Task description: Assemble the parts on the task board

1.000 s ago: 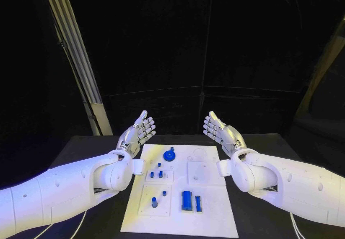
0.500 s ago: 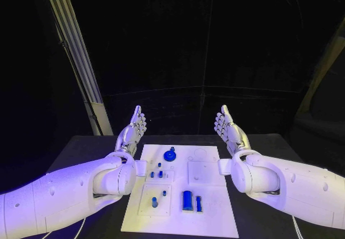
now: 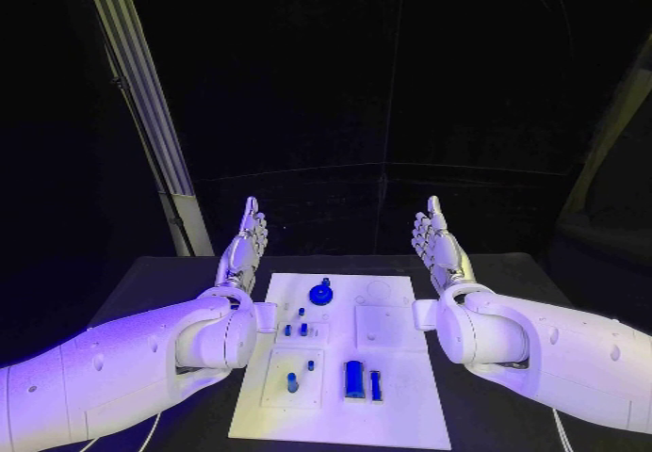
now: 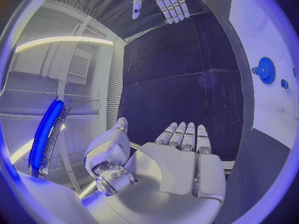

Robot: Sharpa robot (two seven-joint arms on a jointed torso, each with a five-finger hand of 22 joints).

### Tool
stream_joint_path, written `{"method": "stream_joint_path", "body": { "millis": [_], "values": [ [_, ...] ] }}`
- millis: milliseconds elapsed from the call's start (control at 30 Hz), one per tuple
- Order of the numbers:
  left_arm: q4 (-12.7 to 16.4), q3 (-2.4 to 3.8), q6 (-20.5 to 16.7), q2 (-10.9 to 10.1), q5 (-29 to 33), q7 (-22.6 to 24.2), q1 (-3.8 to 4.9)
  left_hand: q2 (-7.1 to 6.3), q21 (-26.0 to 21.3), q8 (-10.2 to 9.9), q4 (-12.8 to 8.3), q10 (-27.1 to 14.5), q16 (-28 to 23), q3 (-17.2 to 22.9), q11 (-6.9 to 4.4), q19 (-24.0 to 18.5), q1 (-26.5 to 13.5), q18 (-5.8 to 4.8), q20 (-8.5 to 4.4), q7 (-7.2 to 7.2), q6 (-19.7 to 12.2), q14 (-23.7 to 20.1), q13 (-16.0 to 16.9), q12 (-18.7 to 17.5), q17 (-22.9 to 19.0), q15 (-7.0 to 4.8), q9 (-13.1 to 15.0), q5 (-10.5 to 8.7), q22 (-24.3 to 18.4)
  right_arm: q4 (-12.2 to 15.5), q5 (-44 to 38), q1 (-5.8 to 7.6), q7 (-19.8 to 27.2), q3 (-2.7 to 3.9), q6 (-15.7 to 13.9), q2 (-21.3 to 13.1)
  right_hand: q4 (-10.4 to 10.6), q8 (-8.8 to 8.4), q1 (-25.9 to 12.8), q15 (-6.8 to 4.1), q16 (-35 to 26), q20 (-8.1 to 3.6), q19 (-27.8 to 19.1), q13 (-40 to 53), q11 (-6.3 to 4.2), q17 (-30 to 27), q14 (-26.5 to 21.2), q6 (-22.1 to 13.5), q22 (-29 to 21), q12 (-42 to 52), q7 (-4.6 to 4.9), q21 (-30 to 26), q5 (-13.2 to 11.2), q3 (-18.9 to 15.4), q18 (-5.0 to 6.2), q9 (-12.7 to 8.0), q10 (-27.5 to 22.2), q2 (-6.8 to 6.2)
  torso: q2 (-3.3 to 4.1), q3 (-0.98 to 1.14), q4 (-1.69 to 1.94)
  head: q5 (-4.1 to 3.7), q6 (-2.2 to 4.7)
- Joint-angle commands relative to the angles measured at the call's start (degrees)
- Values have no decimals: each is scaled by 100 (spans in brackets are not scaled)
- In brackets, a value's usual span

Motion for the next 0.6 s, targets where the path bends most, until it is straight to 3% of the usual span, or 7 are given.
{"method": "stream_joint_path", "body": {
  "millis": [33,67,100,133,600],
  "values": [
    [10,8,-64,-1,-97,44,9,2,-27,-26,1,-367,-39,-32,-1,-214,-636,-32,3,-1,-351,-360,-9,-21,-5,-1,-9,-22,-9,15,2,13,94,3,-55,-1,2,-23,-317,5,-27,1,-210,-9,-2,-7,-254,-220,-9,-21,1,-38,-37,34,-38,-7,-234,14,1,0,0,-1,-1],
    [10,8,-64,-1,-97,44,9,2,-27,-26,1,-367,-39,-32,-1,-214,-636,-32,3,-1,-351,-360,-9,-21,-5,-1,-9,-22,-9,15,2,13,94,3,-55,-1,2,-23,-433,5,-27,1,-666,-9,-2,-7,-341,-643,-9,-21,1,-38,-37,34,-38,-7,-704,14,1,0,0,-1,-1],
    [10,8,-64,-1,-97,44,9,2,-27,-26,1,-367,-39,-32,-1,-214,-636,-32,3,-1,-351,-360,-9,-21,-5,-1,-9,-22,-9,15,2,13,94,3,-55,-1,2,-23,-529,5,-27,1,-666,-9,-2,-7,-753,-643,-9,-21,1,-38,-37,34,-38,-7,-704,14,1,0,0,-1,-1],
    [10,8,-64,-1,-97,44,9,2,-27,-26,1,-367,-39,-32,-1,-214,-636,-32,3,-1,-351,-360,-9,-21,-5,-1,-9,-22,-9,15,2,13,94,3,-55,-1,2,-23,-962,5,-27,1,-666,-9,-2,-7,-753,-643,-9,-21,1,-38,-37,34,-38,-7,-704,14,1,0,0,-1,-1],
    [10,8,-64,-1,-97,44,9,2,-27,-26,1,-367,-39,-32,-1,-214,-636,-32,3,-1,-351,-360,-9,-21,-5,-1,-9,-22,-9,15,2,13,94,3,-55,-1,2,-23,-962,5,-27,1,-666,-9,-2,-7,-753,-643,-9,-21,1,-38,-37,34,-38,-7,-704,14,1,0,0,-1,-1]
  ]
}}
